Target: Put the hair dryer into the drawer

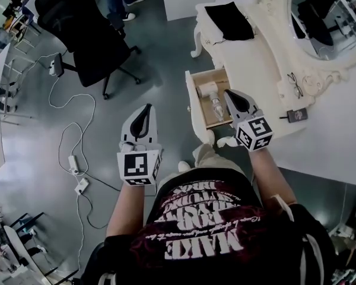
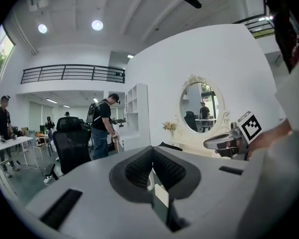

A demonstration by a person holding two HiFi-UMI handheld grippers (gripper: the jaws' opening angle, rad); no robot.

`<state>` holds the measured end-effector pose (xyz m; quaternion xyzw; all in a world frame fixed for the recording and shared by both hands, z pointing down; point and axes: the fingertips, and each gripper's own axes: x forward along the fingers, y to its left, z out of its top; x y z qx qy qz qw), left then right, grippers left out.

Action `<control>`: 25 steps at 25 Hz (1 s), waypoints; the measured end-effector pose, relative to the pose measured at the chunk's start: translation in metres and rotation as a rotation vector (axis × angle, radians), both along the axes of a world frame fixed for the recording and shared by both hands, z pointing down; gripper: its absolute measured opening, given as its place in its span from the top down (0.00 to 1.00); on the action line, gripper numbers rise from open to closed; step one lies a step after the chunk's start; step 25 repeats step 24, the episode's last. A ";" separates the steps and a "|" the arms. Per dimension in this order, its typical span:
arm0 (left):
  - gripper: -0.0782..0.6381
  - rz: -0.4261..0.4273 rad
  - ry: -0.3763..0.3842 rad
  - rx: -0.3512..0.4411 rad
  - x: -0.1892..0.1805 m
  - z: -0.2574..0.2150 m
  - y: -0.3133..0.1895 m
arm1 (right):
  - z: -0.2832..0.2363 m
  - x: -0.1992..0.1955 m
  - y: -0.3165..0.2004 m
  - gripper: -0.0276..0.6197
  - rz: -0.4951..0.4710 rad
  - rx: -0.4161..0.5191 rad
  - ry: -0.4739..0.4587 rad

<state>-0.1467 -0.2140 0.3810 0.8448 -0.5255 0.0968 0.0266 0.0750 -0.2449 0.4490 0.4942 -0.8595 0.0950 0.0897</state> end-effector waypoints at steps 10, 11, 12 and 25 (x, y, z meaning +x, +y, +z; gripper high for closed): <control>0.88 0.004 -0.011 0.059 -0.014 -0.019 0.016 | -0.051 -0.018 0.026 0.95 -0.027 0.063 -0.064; 0.88 0.006 -0.008 0.061 -0.016 -0.020 0.017 | -0.056 -0.020 0.029 0.95 -0.028 0.070 -0.066; 0.88 0.010 -0.005 0.067 -0.016 -0.022 0.017 | -0.060 -0.022 0.032 0.95 -0.029 0.077 -0.063; 0.88 0.075 0.020 0.071 0.002 -0.025 0.029 | -0.078 -0.028 0.052 0.95 -0.038 0.091 0.001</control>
